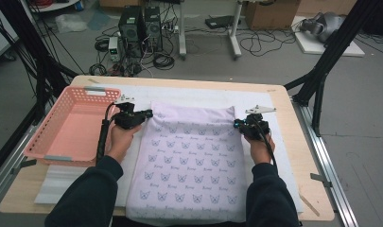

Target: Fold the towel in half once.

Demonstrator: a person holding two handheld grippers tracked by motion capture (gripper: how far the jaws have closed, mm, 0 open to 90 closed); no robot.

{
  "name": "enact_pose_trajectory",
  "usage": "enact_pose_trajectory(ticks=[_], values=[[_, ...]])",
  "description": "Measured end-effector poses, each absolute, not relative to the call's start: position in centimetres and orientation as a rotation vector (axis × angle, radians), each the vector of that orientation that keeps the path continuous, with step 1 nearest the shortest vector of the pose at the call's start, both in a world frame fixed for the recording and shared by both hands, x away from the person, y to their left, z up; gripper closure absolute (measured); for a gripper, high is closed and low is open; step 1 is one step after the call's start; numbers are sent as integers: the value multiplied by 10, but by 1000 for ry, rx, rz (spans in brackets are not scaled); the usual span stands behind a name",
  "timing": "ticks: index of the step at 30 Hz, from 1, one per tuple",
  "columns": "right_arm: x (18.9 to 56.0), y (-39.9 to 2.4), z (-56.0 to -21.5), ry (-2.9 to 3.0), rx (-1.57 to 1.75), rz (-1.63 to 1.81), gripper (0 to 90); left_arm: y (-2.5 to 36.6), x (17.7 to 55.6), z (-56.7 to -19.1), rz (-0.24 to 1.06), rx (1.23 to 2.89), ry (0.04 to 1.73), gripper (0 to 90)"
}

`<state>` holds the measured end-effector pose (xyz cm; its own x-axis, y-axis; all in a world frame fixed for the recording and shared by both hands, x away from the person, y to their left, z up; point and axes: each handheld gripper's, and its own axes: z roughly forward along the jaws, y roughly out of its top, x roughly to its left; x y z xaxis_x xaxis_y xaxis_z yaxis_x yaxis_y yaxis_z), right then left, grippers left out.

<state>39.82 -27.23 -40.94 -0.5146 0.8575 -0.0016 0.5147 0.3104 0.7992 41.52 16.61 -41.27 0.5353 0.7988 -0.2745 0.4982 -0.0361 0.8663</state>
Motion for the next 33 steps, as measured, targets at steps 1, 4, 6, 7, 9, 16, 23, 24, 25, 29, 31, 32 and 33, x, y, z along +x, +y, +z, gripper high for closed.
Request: enact_pose_trajectory(ticks=[1,4,6,7,9,16,23,24,25,29,31,32,33], values=[[395,-270,-407,2156,1209,1079,853,165,411,-411,339,1691,1087,860],[384,-266,-399,2160,1160,1107,849,167,397,-408,352,1683,1058,860],[374,-266,-397,2157,1134,1122,849,170,388,-407,350,1674,1047,860],[369,-266,-397,2161,1127,1129,849,172,384,-407,351,1676,1039,860],[357,-269,-398,2162,1112,1148,849,175,376,-405,359,1696,1022,860],[323,-285,-410,2139,1167,1245,848,179,346,-411,343,1719,978,860],[296,-294,-422,2138,1164,1314,846,191,319,-420,314,1705,975,860],[292,-294,-422,2140,1155,1319,846,193,315,-422,304,1697,971,860],[289,-294,-421,2142,1138,1311,845,194,311,-423,294,1687,960,860],[274,-293,-415,2179,1069,1305,834,197,296,-423,282,1674,924,858],[266,-293,-415,2212,1059,1278,831,199,291,-424,278,1674,921,856],[264,-293,-415,2226,1059,1266,830,200,288,-425,270,1682,926,856],[261,-293,-417,2257,1062,1220,829,200,285,-426,267,1697,925,855]])
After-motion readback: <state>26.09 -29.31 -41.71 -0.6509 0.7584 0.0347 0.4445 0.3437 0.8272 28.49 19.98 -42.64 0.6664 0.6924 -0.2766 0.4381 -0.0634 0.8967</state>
